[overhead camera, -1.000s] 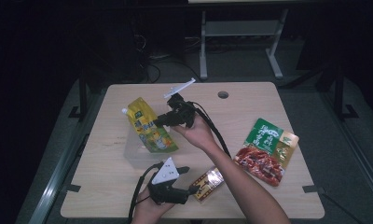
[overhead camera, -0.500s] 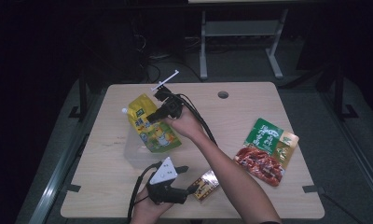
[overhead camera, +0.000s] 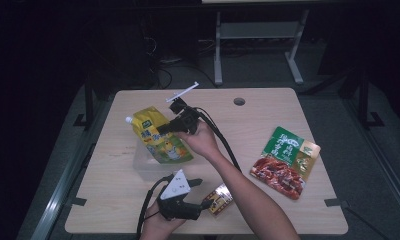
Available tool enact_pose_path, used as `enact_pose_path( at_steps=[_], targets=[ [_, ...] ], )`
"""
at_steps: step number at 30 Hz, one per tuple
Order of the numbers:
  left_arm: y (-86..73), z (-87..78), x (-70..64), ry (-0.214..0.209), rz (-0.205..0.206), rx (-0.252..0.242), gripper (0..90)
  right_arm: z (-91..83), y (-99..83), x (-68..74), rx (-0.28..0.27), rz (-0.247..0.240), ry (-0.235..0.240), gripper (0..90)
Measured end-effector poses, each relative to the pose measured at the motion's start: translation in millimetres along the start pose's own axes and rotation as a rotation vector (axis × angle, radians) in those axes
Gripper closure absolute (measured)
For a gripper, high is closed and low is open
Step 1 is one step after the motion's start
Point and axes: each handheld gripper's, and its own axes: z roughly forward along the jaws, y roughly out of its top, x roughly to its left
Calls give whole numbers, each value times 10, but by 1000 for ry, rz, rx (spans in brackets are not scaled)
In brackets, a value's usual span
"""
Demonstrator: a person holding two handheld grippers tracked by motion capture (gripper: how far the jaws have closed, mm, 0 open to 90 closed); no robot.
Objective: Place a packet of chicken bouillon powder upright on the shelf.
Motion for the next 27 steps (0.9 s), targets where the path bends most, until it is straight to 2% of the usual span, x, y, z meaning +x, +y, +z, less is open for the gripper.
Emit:
enact_pose_path(
  at_steps=[2, 3, 4, 8, 9, 11, 18, 27],
  targets=[
    [1, -12, -7, -2, 2, 0, 298, -41, -29, 28, -63, -1, 20, 900],
    [0, -17, -10, -2, 2, 0, 296, -52, -34, 43, -79, 1, 19, 900],
    [0, -22, -13, -2, 0, 0, 295, -59, -43, 58, -113, -18, 11, 900],
    [0, -41, -14, -6, 0, -5, 295, -42, -69, 54, -162, -21, 2, 900],
    [-5, -47, -12, -8, 4, -3, 295, -22, -88, 38, -189, -14, 12, 900],
    [-12, -45, -11, -9, -1, -7, 295, 7, -102, 28, -211, -2, 26, 900],
    [-58, -62, 42, -6, -17, 9, 302, 112, -152, -24, -238, 12, 43, 900],
    [-55, -59, 26, -5, -18, 5, 302, 167, -330, -128, -257, 43, 24, 900]
  ],
)
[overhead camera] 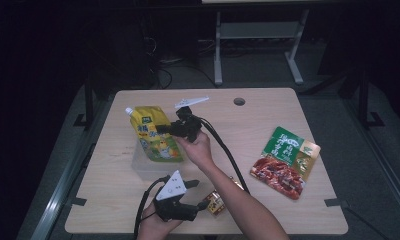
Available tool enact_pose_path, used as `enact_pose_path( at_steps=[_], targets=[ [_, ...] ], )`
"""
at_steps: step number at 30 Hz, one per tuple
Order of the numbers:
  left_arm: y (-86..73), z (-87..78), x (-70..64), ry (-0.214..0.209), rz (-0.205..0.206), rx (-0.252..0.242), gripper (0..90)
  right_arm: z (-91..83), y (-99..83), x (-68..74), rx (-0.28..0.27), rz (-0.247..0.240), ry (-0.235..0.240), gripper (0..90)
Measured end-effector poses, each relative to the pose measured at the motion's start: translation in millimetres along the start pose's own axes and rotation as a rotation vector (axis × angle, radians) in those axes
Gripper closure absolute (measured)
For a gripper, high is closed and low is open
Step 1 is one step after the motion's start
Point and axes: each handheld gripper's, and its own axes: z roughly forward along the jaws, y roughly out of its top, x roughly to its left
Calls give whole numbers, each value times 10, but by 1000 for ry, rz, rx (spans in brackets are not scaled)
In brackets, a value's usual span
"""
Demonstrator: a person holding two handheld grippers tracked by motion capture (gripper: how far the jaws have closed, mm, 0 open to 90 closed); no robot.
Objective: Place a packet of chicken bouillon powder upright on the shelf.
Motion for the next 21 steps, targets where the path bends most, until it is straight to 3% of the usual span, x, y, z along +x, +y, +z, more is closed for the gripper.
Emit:
enact_pose_path(
  at_steps=[4, 8, 11, 17, 18, 21],
  targets=[
    [2, -1, -1, 0, 0, 5, 301, -16, -64, -28, -20, 10, 12, 900],
    [-1, -4, 0, 5, 0, 1, 300, -49, -109, -9, -40, -27, -1, 900],
    [-6, -13, 26, 12, -3, 2, 294, -56, -124, -20, -39, -25, 8, 897],
    [1, -14, 28, 14, -3, -5, 292, -51, -51, -63, 36, -15, 8, 856],
    [4, -11, 33, 15, 6, -6, 291, -36, -20, -73, 61, -17, 25, 838],
    [7, -4, 30, 11, 2, -4, 287, 31, 88, -45, 158, -48, 8, 793]
  ],
)
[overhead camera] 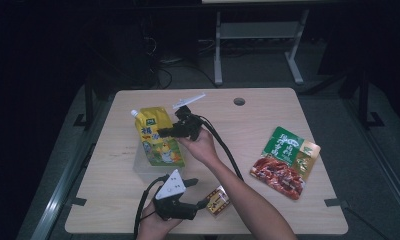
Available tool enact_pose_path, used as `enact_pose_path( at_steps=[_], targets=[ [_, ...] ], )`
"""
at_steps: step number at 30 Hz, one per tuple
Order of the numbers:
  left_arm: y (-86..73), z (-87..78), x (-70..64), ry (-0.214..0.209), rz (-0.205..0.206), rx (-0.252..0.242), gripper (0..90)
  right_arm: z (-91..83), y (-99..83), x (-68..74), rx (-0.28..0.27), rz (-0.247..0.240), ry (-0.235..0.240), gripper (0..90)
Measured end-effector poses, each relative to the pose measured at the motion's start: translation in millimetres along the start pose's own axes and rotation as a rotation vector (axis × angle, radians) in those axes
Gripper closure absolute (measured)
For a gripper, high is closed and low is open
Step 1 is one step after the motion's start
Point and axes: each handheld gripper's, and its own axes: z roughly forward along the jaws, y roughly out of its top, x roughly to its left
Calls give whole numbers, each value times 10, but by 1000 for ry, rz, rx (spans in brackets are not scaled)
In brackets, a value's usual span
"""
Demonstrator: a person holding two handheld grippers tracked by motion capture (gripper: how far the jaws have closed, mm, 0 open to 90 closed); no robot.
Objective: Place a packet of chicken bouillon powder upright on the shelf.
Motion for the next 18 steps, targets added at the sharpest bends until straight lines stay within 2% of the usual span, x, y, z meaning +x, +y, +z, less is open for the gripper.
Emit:
enact_pose_path(
  at_steps=[2, 3, 4, 7, 8, 11, 12, 13, 14, 16, 18],
  targets=[
    [1, 3, -3, -2, -1, 1, 279, 49, 68, -7, 64, 13, 24, 761],
    [0, 2, -7, -2, -2, 0, 280, 83, 115, 9, 107, 15, 15, 798],
    [1, 1, -9, -3, 0, -1, 280, 83, 115, 9, 107, 15, 15, 798],
    [1, -2, -15, -3, 1, -4, 280, 88, 136, 13, 119, 22, 6, 875],
    [1, -4, -15, -3, 3, -4, 280, 83, 131, 10, 117, 28, 19, 895],
    [5, -11, -25, -2, -1, -10, 280, 53, 104, 50, 91, 19, 16, 900],
    [5, -12, -27, -2, 0, -11, 280, 32, 92, 70, 63, 13, 18, 900],
    [8, -16, -25, -2, 8, -5, 280, -10, 83, 100, 9, 17, 31, 900],
    [8, -14, -25, -2, 9, -5, 280, -10, 83, 100, 9, 17, 31, 900],
    [7, -13, -31, -3, 1, -4, 280, -40, 74, 135, -43, 8, 39, 900],
    [6, -13, -32, -2, -1, -6, 280, -48, 52, 165, -70, -2, 30, 900]
  ],
)
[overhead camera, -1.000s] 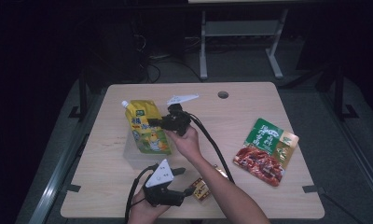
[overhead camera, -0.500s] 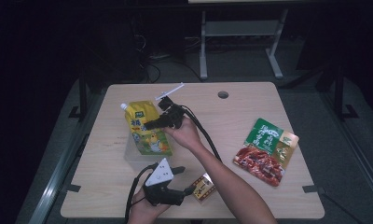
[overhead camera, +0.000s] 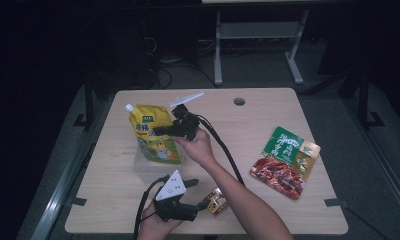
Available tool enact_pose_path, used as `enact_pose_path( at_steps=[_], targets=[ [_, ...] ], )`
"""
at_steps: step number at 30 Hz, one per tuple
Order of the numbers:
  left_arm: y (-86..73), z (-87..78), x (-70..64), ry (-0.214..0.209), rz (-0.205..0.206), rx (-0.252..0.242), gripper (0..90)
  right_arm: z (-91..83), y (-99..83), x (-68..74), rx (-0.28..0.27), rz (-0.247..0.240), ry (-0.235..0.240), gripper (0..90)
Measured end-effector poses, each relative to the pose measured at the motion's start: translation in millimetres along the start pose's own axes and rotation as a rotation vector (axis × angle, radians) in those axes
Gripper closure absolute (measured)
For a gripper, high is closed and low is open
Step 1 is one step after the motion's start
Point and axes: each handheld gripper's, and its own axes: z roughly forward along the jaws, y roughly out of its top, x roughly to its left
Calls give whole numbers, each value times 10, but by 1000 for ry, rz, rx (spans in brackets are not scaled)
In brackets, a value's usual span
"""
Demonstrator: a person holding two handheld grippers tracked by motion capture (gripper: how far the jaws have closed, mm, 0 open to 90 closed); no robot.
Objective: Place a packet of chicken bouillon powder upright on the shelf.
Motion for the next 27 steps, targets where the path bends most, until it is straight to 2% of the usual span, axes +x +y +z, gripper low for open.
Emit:
enact_pose_path(
  at_steps=[3, 7, 8, 11, 16, 20, 21, 22, 24, 25, 27],
  targets=[
    [-2, -1, -1, -1, -5, -2, 280, 19, -124, -11, -25, -12, -31, 900],
    [-4, 13, -1, -12, -18, -4, 282, 30, -228, -61, -55, 1, -20, 900],
    [-4, 18, -1, -15, -18, 3, 282, 55, -288, -70, -54, -20, -21, 900],
    [-3, 20, 0, -14, -15, 7, 282, 80, -333, -83, -44, -43, -23, 900],
    [0, 30, 7, -14, -15, 5, 281, 51, -382, -146, -54, -26, -8, 878],
    [6, 41, 24, -13, -17, 11, 279, 22, -383, -188, -22, -7, -12, 825],
    [5, 48, 25, -13, -19, 8, 276, 3, -379, -210, -1, -7, -22, 765],
    [5, 55, 26, -12, -21, 7, 276, 3, -379, -210, -1, -7, -22, 765],
    [14, 73, 30, -10, -23, 10, 272, -38, -374, -228, 25, 5, -31, 690],
    [14, 73, 30, -10, -23, 10, 271, -38, -374, -228, 25, 5, -31, 690],
    [22, 88, 34, -8, -11, 16, 270, -104, -374, -237, 45, 4, -34, 615]
  ],
)
